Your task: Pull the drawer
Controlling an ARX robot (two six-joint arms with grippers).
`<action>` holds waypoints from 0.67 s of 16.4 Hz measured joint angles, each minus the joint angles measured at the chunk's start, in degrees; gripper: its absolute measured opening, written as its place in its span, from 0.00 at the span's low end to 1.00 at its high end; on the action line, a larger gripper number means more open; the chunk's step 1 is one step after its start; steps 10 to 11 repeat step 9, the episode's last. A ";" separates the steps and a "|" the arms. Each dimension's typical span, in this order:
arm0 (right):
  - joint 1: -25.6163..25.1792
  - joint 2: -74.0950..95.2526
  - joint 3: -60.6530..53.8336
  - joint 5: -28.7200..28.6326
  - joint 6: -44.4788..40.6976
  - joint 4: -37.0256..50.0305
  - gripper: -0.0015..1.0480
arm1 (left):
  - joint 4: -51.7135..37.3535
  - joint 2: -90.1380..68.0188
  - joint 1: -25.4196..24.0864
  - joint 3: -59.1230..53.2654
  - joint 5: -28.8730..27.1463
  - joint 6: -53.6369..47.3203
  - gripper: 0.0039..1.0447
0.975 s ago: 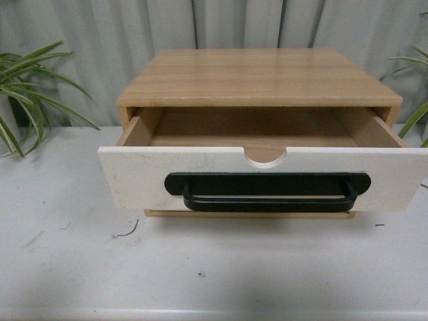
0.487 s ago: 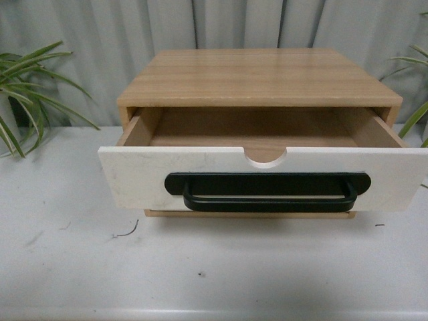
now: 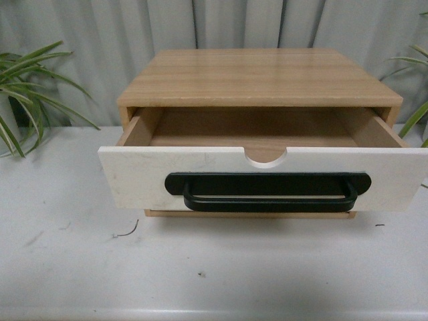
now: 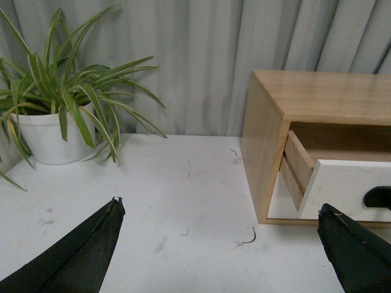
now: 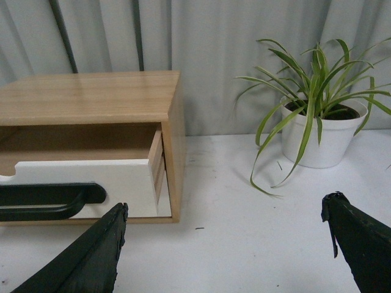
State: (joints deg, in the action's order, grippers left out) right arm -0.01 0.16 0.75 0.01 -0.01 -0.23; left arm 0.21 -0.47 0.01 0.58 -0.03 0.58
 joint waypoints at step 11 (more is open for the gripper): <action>0.00 0.00 0.00 0.00 0.00 0.00 0.94 | -0.02 0.00 0.00 0.00 0.00 0.00 0.94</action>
